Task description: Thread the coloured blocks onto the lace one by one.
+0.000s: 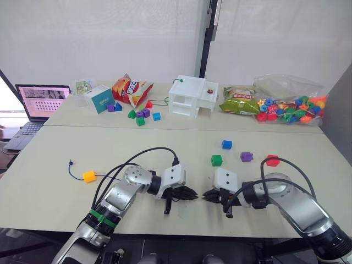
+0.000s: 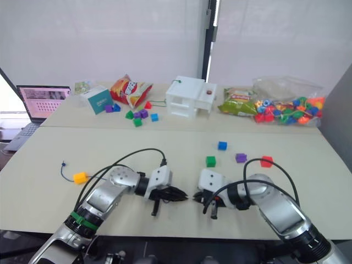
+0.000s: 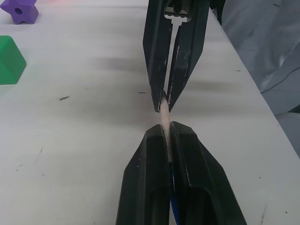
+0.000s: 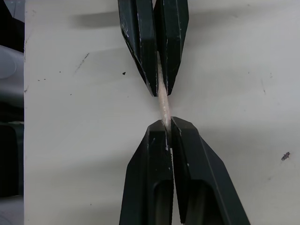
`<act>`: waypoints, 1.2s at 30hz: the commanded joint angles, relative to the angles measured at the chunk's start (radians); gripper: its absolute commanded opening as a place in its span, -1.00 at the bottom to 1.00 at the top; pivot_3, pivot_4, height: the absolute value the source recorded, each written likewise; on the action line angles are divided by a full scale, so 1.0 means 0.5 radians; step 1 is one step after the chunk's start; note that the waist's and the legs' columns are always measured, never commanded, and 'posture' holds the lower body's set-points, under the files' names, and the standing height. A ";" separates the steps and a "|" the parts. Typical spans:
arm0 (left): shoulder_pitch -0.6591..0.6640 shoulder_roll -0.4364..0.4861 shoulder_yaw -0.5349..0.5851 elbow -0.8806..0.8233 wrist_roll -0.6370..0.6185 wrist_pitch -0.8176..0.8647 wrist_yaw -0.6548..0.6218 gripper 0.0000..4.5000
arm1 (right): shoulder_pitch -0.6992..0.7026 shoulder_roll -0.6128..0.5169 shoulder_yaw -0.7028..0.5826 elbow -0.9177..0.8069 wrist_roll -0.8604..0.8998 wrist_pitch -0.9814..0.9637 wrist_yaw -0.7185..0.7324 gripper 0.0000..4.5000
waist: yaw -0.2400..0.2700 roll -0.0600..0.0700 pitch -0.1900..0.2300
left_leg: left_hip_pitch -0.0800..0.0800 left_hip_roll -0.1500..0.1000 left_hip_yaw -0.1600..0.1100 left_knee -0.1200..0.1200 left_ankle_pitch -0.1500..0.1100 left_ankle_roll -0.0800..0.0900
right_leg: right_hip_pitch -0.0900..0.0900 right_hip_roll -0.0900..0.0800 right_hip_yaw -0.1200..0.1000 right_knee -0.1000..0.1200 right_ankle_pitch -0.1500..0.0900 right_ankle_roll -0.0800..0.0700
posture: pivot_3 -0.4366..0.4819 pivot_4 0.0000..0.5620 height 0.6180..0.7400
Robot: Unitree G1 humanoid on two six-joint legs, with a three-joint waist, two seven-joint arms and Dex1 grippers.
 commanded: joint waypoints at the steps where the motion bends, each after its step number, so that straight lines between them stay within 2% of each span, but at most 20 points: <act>1: -0.024 -0.013 0.010 -0.044 -0.017 0.010 0.012 -1.00 | 0.004 0.002 -0.007 -0.060 0.009 -0.008 -0.006 -1.00 | 0.001 0.000 0.000 | 0.000 0.000 0.000 0.000 0.000 0.000 | 0.000 0.000 0.000 0.000 0.000 0.000 | -0.05 -0.47 1.00; 12: -0.037 0.001 0.037 -0.051 -0.031 0.060 0.007 -1.00 | 0.055 0.019 -0.013 -0.113 0.059 0.056 -0.014 -1.00 | 0.000 0.000 0.000 | 0.000 0.000 0.000 0.000 0.000 0.000 | 0.000 0.000 0.000 0.000 0.000 0.000 | -0.05 -0.47 1.00; 16: -0.042 0.006 0.039 -0.048 -0.026 0.063 0.004 -1.00 | 0.058 0.064 -0.098 -0.149 0.090 0.144 -0.111 -0.40 | 0.001 0.000 0.000 | 0.000 0.000 -0.001 0.000 0.000 0.000 | 0.000 0.000 0.000 0.000 0.000 0.000 | -0.05 -0.47 1.00; 25: -0.059 0.025 0.026 -0.038 -0.016 0.062 -0.008 -1.00 | 0.266 0.043 -0.379 -0.302 0.223 0.292 -0.251 0.98 | 0.001 0.000 0.000 | 0.000 0.000 -0.001 0.000 0.000 0.000 | 0.001 -0.001 -0.001 0.000 0.000 0.000 | -0.05 -0.47 1.00; 26: -0.058 0.032 0.025 -0.041 -0.015 0.065 -0.011 -1.00 | 0.308 0.046 -0.448 -0.302 0.236 0.311 -0.291 1.00 | 0.001 0.000 0.000 | 0.000 0.000 -0.001 0.000 0.000 0.000 | 0.001 0.000 0.000 0.000 0.000 0.000 | -0.05 -0.47 1.00; 28: -0.061 0.053 0.032 -0.048 -0.013 0.074 -0.015 -1.00 | 0.520 0.126 -0.771 -0.287 0.241 0.385 -0.478 1.00 | 0.017 0.000 0.000 | 0.000 0.000 -0.002 -0.001 0.000 0.000 | 0.001 -0.001 -0.001 0.000 0.000 0.000 | -0.05 -0.47 1.00; 32: -0.051 0.079 0.038 -0.068 -0.021 0.088 -0.006 -1.00 | 0.766 0.318 -1.105 -0.371 0.257 0.482 -0.765 1.00 | 0.022 0.000 0.000 | -0.001 -0.001 -0.001 -0.001 0.000 0.000 | 0.002 -0.002 -0.001 -0.001 0.000 0.000 | -0.05 -0.47 1.00; 36: -0.021 0.090 0.047 -0.096 -0.031 0.112 0.014 -1.00 | 0.958 0.659 -1.408 -0.440 0.184 0.506 -1.179 1.00 | 0.012 0.001 -0.001 | 0.001 0.001 -0.002 -0.001 0.000 0.000 | 0.002 0.000 0.001 0.000 0.000 0.000 | -0.05 -0.47 1.00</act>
